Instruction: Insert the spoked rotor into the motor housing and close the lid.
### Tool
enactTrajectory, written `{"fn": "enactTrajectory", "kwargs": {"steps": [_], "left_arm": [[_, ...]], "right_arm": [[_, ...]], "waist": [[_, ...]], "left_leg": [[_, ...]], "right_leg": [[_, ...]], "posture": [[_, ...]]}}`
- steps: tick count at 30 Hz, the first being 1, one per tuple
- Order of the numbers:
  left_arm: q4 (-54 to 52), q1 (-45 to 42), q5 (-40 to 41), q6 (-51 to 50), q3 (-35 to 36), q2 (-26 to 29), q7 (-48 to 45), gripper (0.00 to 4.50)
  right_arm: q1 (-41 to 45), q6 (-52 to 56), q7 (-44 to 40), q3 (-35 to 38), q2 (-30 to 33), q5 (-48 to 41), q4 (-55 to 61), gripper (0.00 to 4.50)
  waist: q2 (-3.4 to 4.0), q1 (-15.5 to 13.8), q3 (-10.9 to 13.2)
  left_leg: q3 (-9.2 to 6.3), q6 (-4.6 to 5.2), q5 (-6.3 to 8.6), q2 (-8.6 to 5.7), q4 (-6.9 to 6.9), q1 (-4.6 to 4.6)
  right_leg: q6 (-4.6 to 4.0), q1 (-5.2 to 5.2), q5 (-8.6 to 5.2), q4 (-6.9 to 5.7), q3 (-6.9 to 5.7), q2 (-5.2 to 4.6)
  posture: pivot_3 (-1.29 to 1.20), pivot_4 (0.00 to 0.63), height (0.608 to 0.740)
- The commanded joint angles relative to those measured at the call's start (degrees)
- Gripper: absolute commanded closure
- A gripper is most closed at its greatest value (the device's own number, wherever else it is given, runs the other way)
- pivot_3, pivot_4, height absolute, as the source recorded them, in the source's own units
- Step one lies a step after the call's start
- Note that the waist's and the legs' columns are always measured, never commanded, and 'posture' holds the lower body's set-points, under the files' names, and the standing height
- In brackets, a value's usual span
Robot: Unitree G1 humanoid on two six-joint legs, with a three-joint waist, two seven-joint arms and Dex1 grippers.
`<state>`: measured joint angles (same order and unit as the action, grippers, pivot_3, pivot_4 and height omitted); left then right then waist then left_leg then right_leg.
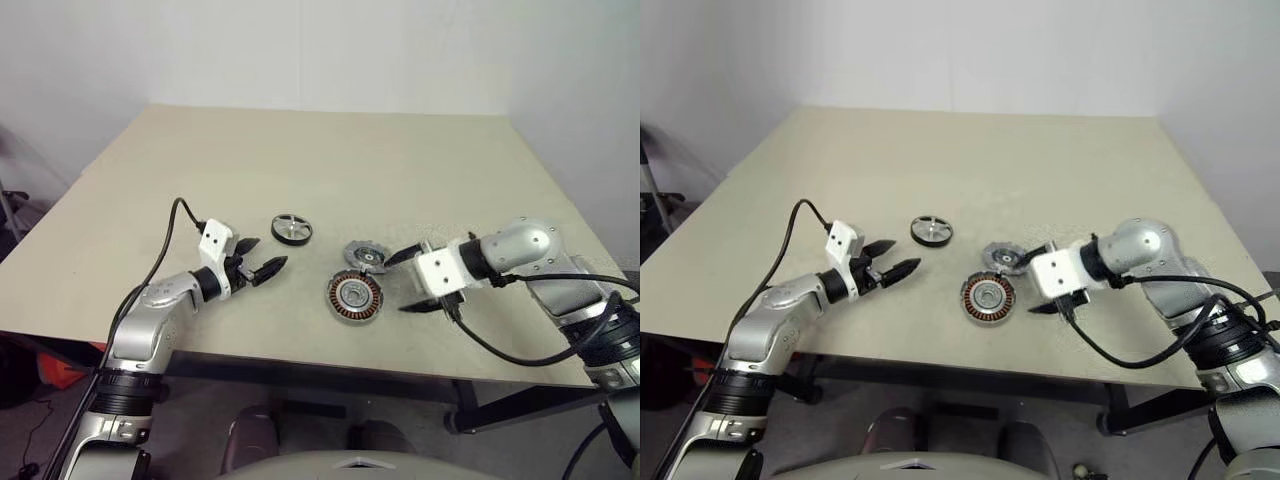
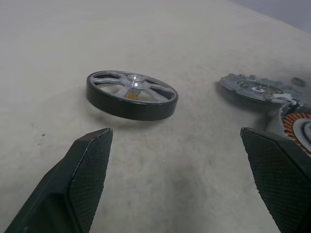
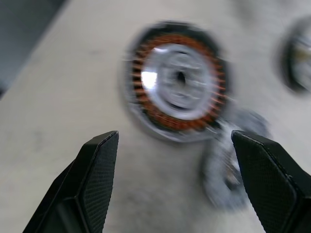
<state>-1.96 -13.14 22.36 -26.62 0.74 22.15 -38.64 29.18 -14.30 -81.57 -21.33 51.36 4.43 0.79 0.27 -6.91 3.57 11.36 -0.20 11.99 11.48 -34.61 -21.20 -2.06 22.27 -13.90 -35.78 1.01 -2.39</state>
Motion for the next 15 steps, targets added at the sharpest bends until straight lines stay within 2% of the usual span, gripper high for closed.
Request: {"fn": "enactTrajectory", "kwargs": {"steps": [1,15], "left_arm": [[-0.49,-0.63,-0.14,1.37,1.28,0.07,0.58,0.05],[-2.38,2.56,-0.25,1.78,1.73,-0.69,3.10,0.05]], "right_arm": [[2.66,-7.66,-1.41,-1.96,0.67,3.07,-1.66,0.67],[8.34,-10.73,0.96,-8.61,-9.78,8.02,-10.83,0.67]], "waist": [[0.00,0.03,0.00],[-0.03,1.49,-0.01]], "left_leg": [[0.00,0.01,0.00,0.00,-0.02,-0.01],[-0.05,0.02,0.01,0.01,-0.16,-0.02]], "right_leg": [[0.00,0.00,0.00,0.00,0.00,-0.01],[-0.01,-0.04,0.01,-0.10,-0.05,-0.02]], "posture": [[0.00,0.000,0.740],[0.00,0.000,0.740]]}}
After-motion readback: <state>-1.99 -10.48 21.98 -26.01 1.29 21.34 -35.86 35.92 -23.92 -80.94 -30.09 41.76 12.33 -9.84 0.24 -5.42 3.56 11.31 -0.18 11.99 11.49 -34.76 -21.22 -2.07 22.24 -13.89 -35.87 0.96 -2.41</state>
